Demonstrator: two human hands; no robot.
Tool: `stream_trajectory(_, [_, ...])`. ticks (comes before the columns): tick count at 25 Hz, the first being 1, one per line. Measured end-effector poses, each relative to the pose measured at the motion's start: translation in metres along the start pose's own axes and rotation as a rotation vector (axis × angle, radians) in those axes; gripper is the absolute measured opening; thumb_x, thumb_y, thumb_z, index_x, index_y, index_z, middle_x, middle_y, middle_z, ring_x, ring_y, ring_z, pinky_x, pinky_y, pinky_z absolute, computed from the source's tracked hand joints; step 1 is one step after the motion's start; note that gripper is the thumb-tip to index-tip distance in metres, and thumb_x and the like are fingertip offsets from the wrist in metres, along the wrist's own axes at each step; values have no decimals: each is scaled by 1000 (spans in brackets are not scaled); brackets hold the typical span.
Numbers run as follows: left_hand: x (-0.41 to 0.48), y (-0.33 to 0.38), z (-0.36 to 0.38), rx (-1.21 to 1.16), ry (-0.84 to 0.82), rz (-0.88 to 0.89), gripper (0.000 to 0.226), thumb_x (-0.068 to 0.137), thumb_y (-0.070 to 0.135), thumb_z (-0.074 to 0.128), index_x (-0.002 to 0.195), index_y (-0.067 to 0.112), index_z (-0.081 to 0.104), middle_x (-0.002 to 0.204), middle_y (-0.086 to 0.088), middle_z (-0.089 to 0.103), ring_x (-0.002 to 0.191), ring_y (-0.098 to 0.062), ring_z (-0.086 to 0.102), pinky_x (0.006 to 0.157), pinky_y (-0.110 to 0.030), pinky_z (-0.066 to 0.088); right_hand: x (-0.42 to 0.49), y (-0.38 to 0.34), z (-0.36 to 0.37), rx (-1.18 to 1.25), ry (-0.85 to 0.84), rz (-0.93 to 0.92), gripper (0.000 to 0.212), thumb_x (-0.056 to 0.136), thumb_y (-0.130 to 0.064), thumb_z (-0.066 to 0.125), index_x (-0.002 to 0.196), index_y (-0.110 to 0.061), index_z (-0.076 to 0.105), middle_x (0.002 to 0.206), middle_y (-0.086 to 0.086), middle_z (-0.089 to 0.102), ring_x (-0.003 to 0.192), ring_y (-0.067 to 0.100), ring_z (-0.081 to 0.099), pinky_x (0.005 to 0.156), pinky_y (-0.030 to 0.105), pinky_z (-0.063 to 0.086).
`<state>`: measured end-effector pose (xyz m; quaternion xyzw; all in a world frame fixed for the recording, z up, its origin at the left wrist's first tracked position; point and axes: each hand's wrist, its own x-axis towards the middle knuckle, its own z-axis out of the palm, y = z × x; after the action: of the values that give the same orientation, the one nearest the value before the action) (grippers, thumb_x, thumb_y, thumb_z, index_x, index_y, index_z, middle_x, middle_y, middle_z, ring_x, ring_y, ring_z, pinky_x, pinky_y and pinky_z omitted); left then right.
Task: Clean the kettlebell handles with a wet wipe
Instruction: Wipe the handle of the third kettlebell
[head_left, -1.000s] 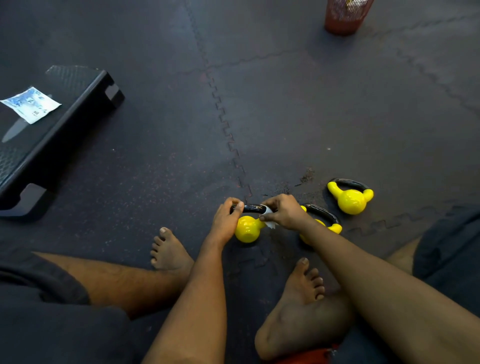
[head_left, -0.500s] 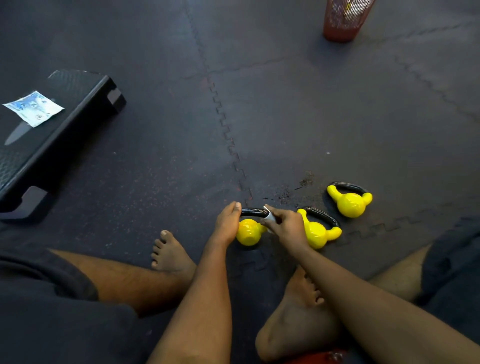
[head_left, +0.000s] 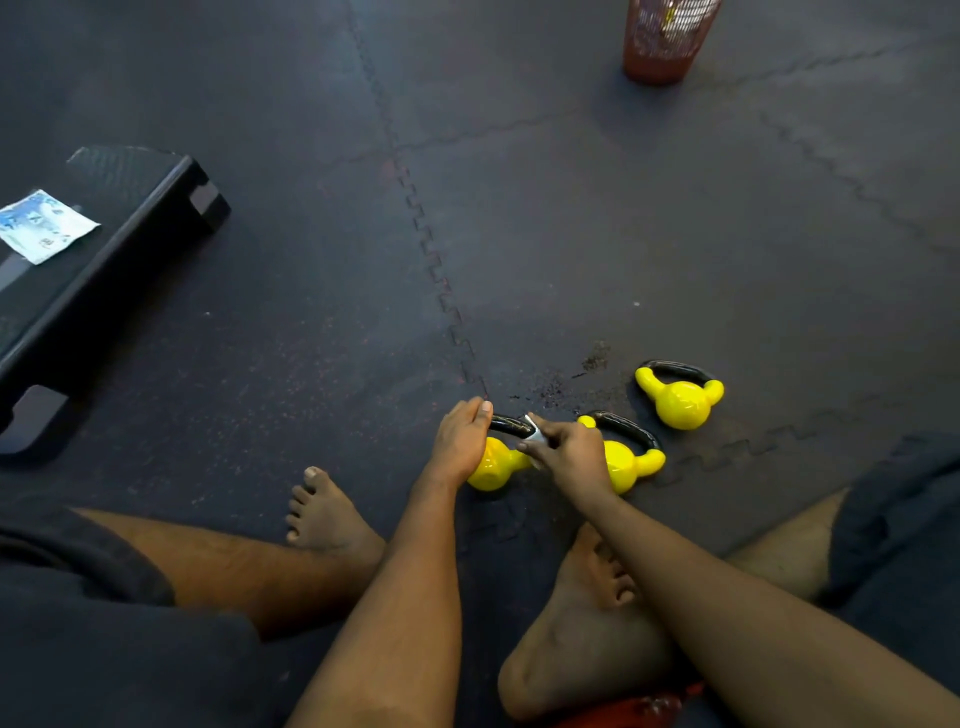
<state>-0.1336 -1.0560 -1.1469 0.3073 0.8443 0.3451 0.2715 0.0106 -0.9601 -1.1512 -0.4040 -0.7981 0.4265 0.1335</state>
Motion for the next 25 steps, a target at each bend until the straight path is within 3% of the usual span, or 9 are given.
stream_trajectory(6, [-2, -5, -1, -49, 21, -4, 26, 104, 25, 37, 84, 15, 51, 92, -11, 55, 91, -26, 51, 76, -31, 33, -6, -9, 11, -19, 51, -153, 36, 79, -27, 78, 114, -17, 73, 113, 1, 72, 104, 9, 68, 90, 27, 53])
stream_trajectory(8, [-3, -7, -4, -71, 12, 6, 25, 104, 25, 38, 85, 16, 52, 91, -8, 53, 88, -22, 49, 75, -30, 32, 0, 1, 1, 78, -68, -52, 13, 81, -36, 76, 88, -26, 79, 86, -6, 76, 84, 2, 65, 70, 26, 51])
stream_trajectory(11, [-3, -7, -4, -69, -37, 17, 29, 104, 25, 38, 91, 8, 58, 90, -5, 50, 88, -19, 46, 76, -29, 32, 6, 13, -16, 212, -289, 85, 37, 89, -43, 65, 60, -20, 70, 49, -9, 52, 52, 3, 42, 54, 26, 33])
stream_trajectory(15, [-4, -6, -3, -52, -6, 11, 26, 104, 25, 37, 87, 13, 54, 88, -4, 49, 86, -20, 46, 74, -29, 30, 9, 6, -7, 115, -178, 2, 36, 91, -44, 62, 66, -19, 69, 52, -7, 54, 54, 6, 46, 55, 25, 37])
stream_trajectory(17, [-4, -5, -4, -61, 39, -17, 27, 104, 24, 36, 87, 12, 53, 90, -7, 51, 86, -20, 46, 74, -30, 31, 1, -9, 6, 108, -50, -69, 16, 90, -34, 67, 93, -22, 77, 68, -9, 69, 65, 4, 60, 59, 18, 43])
stream_trajectory(19, [-6, -7, -4, -81, 67, -41, 27, 104, 24, 35, 85, 13, 51, 91, -9, 52, 87, -21, 46, 76, -32, 33, -5, -15, 19, 174, 47, -104, 23, 89, -28, 68, 109, -18, 75, 90, -8, 74, 80, 0, 66, 70, 14, 48])
stream_trajectory(21, [-7, -8, -5, -94, 60, -30, 28, 104, 24, 36, 87, 10, 53, 91, -8, 51, 87, -20, 46, 78, -34, 34, -1, -13, 22, 171, 62, -89, 18, 91, -31, 65, 96, -19, 78, 84, -9, 74, 76, -3, 63, 67, 13, 46])
stream_trajectory(23, [-6, -8, -6, -94, 27, 2, 28, 104, 23, 36, 86, 10, 54, 89, -7, 50, 85, -20, 46, 76, -33, 34, 10, -7, 14, 182, -86, -31, 36, 95, -39, 59, 69, -16, 70, 62, -7, 62, 58, -2, 50, 58, 23, 40])
stream_trajectory(25, [-4, -6, -4, -66, 0, 41, 26, 104, 22, 37, 83, 13, 51, 86, -8, 49, 84, -23, 47, 72, -31, 32, 15, -7, 2, 270, -240, 66, 48, 97, -39, 54, 59, -11, 60, 53, -6, 54, 50, 2, 42, 54, 25, 36])
